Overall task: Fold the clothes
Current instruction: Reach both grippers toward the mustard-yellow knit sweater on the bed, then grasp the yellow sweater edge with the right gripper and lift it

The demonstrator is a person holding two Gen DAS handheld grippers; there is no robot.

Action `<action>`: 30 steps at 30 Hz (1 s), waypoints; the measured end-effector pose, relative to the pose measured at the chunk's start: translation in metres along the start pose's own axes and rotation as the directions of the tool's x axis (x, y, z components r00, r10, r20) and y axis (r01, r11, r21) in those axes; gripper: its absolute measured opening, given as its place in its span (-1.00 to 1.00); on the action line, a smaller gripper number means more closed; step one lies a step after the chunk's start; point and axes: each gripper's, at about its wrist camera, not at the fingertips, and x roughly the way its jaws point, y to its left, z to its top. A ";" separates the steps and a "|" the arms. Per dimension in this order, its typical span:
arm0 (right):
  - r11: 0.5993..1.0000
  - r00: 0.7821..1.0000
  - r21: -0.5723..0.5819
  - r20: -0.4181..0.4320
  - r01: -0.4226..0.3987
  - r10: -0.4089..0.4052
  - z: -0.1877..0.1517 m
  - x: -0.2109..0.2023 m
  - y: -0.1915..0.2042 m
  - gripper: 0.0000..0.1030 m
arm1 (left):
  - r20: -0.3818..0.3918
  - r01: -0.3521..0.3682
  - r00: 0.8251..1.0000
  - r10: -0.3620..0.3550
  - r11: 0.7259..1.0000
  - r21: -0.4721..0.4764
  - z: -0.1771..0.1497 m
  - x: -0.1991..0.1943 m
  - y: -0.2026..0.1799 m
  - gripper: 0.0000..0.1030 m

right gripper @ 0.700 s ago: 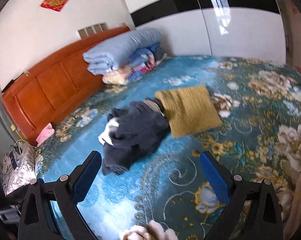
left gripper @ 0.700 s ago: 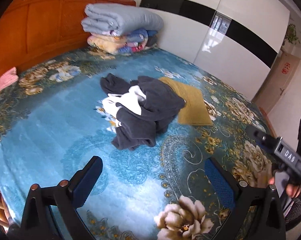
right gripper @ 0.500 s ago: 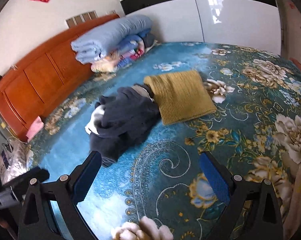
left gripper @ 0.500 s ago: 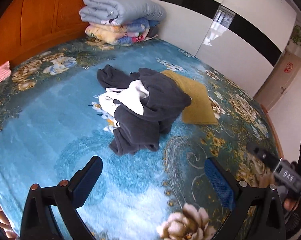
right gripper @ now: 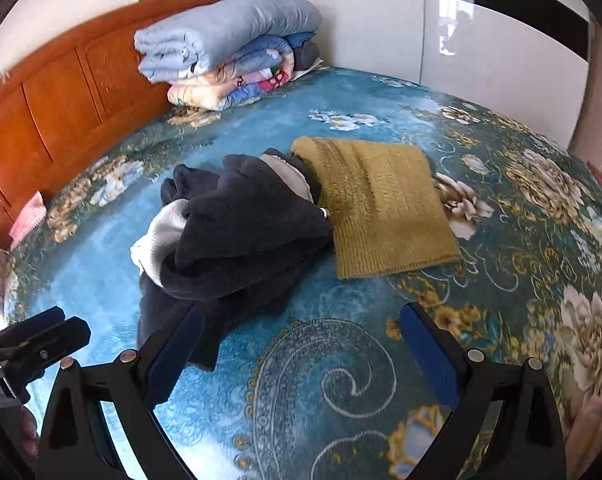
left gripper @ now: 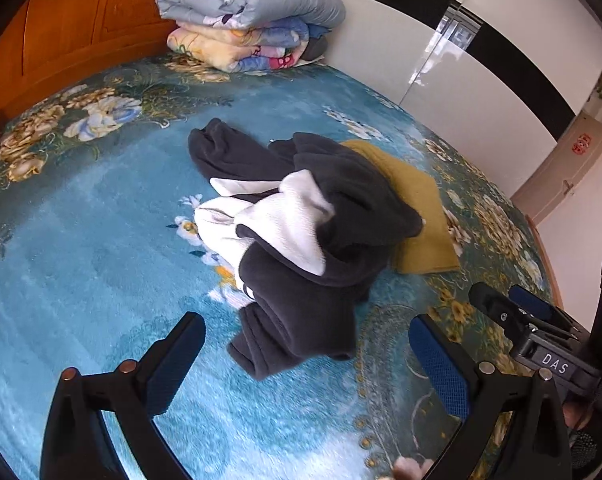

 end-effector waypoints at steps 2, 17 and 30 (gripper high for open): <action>1.000 1.000 -0.008 -0.013 -0.001 0.001 0.001 0.010 0.001 0.92 | -0.001 -0.003 1.000 0.003 1.000 -0.008 0.005 0.007 0.006 1.00; 0.998 0.997 0.066 0.072 0.003 -0.008 0.075 0.067 -0.031 0.92 | 0.006 -0.014 1.000 0.014 1.000 -0.021 0.000 0.012 0.035 1.00; 0.987 0.981 0.112 -0.170 0.116 -0.096 0.139 0.187 -0.042 -0.07 | 0.021 -0.040 0.999 0.043 0.992 -0.116 -0.016 -0.020 0.087 1.00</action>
